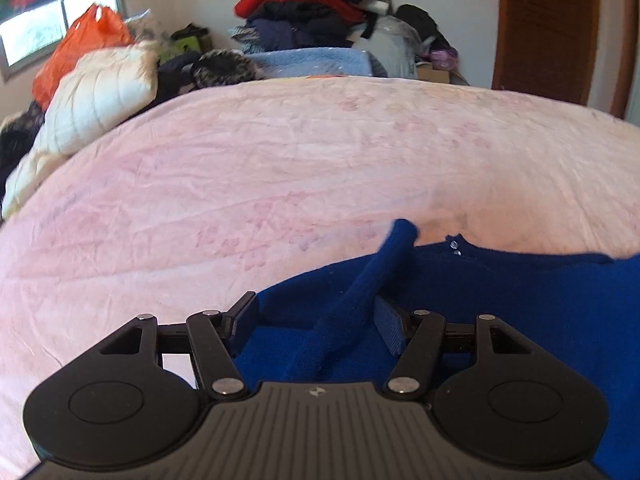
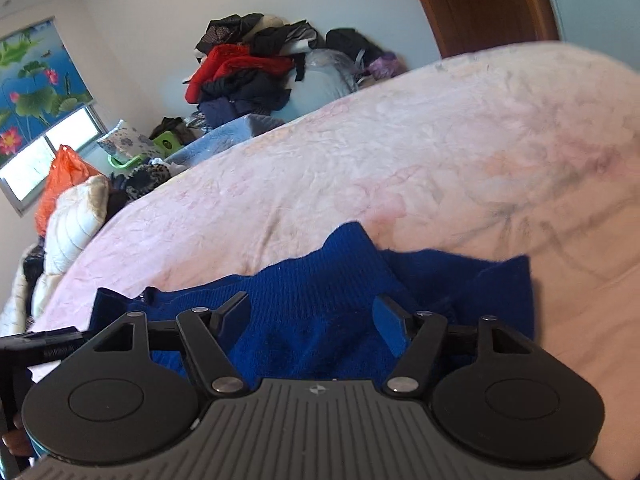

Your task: Fold small clothes

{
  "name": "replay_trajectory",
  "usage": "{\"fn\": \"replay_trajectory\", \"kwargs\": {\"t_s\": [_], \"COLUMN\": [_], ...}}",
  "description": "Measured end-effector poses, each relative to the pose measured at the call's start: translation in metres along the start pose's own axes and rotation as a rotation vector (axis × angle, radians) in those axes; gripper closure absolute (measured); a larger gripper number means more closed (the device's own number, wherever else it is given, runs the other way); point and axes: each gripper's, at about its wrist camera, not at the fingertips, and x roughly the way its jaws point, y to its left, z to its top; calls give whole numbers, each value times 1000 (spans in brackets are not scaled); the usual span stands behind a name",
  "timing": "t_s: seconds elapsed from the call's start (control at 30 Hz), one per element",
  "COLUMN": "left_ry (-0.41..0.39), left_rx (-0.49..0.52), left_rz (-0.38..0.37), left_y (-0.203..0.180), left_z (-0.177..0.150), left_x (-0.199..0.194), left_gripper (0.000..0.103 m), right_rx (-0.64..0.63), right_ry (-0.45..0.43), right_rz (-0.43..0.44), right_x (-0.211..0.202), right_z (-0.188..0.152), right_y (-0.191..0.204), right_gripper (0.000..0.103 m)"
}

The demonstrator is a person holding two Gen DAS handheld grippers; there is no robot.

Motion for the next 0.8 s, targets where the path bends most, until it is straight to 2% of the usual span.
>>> {"fn": "replay_trajectory", "kwargs": {"t_s": [0.07,0.13,0.2,0.3,0.43,0.63,0.8], "left_ry": [-8,-12,3,-3,-13,21,-1], "left_rx": [-28,42,98,70,49,13,17], "left_rz": [-6,39,87,71,57,16,32], "left_y": [6,0,-8,-7,-9,-11,-9], "left_z": [-2,-4,-6,-8,-12,-31,-47], "left_x": [-3,-1,5,-2,-17,-27,-30], "left_gripper": [41,40,39,40,40,40,31], "right_rx": [-72,-122,-170,-235,-274,-360,-349], "right_ry": [-33,-23,34,20,-21,19,13], "right_rz": [-19,-29,-81,-157,-175,-217,-211], "right_x": [-8,-5,10,12,-3,5,3], "right_z": [-2,-6,-11,-22,-28,-46,-48], "right_y": [11,16,17,24,36,40,38], "right_gripper": [19,14,14,14,11,4,1]}}
